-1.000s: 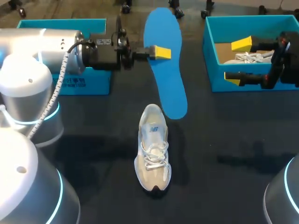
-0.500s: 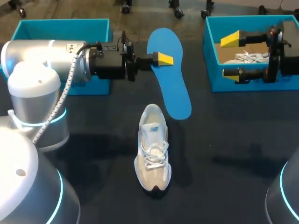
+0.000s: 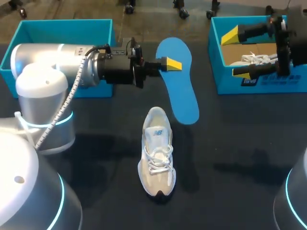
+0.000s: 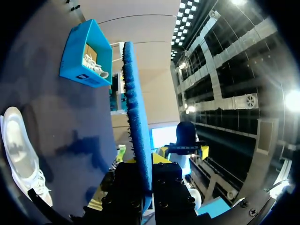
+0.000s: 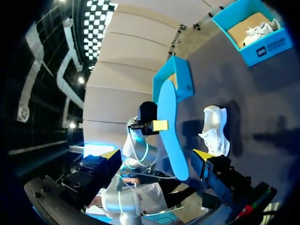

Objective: Take the shoe out of the shoebox, open the shoe tongue, remove and reinsert the insole, then place the shoe into the shoebox

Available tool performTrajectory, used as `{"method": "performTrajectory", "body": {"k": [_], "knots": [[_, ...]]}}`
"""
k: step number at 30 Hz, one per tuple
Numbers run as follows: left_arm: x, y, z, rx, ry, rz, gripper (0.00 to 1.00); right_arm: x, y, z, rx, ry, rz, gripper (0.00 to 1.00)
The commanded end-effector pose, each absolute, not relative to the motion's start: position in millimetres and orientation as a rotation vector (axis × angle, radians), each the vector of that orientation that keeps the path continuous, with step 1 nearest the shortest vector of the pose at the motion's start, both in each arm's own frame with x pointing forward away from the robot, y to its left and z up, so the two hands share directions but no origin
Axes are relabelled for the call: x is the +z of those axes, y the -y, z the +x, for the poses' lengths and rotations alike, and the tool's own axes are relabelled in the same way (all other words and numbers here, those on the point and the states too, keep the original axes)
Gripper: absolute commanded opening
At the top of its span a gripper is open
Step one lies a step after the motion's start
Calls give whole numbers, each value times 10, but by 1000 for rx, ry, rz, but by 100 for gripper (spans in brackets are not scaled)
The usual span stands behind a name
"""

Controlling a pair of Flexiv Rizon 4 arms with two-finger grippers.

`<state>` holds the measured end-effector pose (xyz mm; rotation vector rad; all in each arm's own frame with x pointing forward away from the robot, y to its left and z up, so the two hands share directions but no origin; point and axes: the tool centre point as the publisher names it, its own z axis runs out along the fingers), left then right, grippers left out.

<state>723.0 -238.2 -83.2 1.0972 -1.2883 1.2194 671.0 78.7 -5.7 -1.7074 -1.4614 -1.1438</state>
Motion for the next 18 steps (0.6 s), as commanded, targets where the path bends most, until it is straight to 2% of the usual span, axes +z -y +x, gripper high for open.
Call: {"method": "performTrajectory", "body": {"k": [1,18], "knots": [[-836,2399,7251,1217,1289,1094,0,51,-815,6740,-980,1590,-1844,100],[-836,2399,7251,1217,1289,1094,0,124,-1047,6959,-582,1913,-2041,100]]}}
